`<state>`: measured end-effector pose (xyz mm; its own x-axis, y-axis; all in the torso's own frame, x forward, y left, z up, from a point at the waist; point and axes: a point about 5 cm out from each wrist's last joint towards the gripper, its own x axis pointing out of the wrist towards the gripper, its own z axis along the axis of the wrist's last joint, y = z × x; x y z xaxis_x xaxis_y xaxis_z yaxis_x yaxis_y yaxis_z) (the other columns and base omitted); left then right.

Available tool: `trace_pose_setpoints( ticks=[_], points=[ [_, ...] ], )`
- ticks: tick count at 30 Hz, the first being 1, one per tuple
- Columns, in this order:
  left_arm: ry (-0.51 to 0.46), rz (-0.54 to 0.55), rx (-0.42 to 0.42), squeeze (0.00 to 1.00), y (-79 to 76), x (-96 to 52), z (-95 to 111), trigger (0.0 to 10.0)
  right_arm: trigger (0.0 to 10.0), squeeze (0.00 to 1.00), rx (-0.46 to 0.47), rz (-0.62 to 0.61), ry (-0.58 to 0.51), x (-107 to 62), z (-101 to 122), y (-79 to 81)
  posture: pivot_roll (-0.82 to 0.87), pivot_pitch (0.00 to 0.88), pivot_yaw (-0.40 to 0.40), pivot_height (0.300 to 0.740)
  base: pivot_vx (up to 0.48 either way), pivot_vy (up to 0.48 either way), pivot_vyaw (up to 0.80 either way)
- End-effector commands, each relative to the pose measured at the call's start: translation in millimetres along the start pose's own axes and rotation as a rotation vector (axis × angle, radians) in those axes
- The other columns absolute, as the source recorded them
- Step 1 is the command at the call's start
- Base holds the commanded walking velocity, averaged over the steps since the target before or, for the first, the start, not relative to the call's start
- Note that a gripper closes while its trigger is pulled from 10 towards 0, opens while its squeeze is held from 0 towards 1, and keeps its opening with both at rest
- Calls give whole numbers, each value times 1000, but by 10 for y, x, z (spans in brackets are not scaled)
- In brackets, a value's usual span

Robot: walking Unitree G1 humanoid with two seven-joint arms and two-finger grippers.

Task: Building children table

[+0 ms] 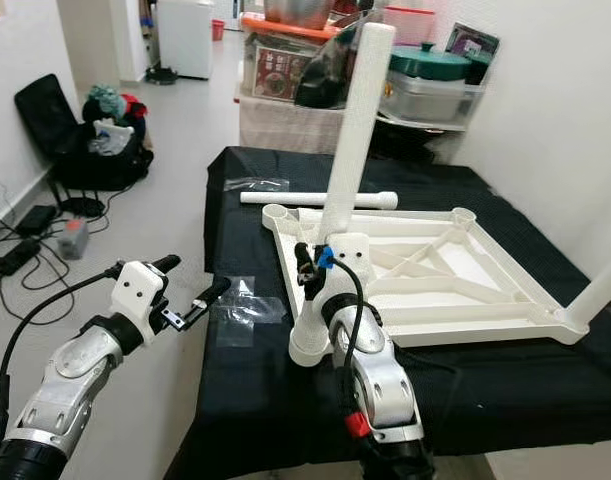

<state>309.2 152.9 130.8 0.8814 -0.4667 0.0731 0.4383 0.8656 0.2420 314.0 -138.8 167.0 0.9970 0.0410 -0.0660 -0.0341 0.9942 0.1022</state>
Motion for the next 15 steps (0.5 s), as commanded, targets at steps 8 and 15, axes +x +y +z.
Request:
trace_pose_setpoints(
  ticks=[8, 15],
  points=[
    [-3, 6, -3, 0, 24, 36, 13, 10000, 10000, 0, -5, 4, 57, -58, -213, -112, 39, 0, -91, 740, 0, 0, 0],
    [1, 0, -4, 0, 29, 37, 3, 10000, 10000, 0, -48, 645, -30, -300, -123, 376, 35, 0, -82, 740, 0, 0, 0]
  ],
)
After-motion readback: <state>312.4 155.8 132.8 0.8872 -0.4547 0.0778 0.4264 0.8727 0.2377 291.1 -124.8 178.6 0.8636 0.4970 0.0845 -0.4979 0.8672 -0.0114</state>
